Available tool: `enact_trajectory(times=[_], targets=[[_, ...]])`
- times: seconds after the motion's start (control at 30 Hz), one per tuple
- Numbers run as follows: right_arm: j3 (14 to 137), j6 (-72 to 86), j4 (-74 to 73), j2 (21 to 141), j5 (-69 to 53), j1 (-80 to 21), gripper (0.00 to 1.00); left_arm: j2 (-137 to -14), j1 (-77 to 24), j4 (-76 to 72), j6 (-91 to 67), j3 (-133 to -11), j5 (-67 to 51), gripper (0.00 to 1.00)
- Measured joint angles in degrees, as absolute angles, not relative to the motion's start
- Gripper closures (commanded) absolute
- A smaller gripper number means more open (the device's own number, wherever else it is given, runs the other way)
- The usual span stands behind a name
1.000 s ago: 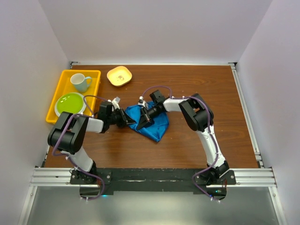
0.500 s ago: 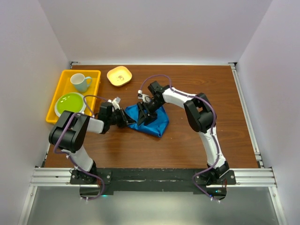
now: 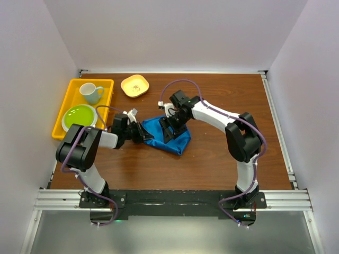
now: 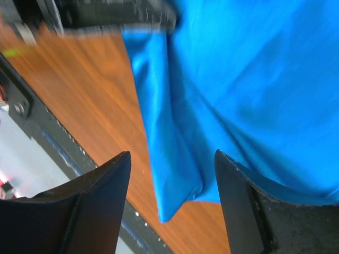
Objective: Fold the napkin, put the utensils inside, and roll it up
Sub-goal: Roll the napkin with the utensil
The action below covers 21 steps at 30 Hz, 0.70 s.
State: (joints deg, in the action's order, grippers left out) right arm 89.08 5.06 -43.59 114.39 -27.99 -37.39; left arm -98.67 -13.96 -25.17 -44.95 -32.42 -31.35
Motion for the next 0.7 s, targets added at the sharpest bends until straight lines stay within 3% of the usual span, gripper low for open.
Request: enact_trajectory(times=[0.23,0.37,0.53,0.7], targets=[[80.66,4.54,-41.98,113.34,-26.37,-38.26,0.56,-98.78,-13.96,-22.81,-44.34,-33.69,-31.59,1.0],[80.23,4.38,-41.36,113.06,-22.94,-38.65,0.61,-98.8,-13.96,-21.45,-44.27,-34.37,-31.57,1.0],[80.95,3.36,-42.0,112.49,-19.49,-39.57,0.3,-98.78,-13.96,-19.68,-43.75,-35.18,-31.46,1.0],[84.53,2.28,-43.29,112.33,-14.0,-43.33,0.14,-98.7,-13.96,-17.17,-42.68,-36.45,-31.18,1.0]])
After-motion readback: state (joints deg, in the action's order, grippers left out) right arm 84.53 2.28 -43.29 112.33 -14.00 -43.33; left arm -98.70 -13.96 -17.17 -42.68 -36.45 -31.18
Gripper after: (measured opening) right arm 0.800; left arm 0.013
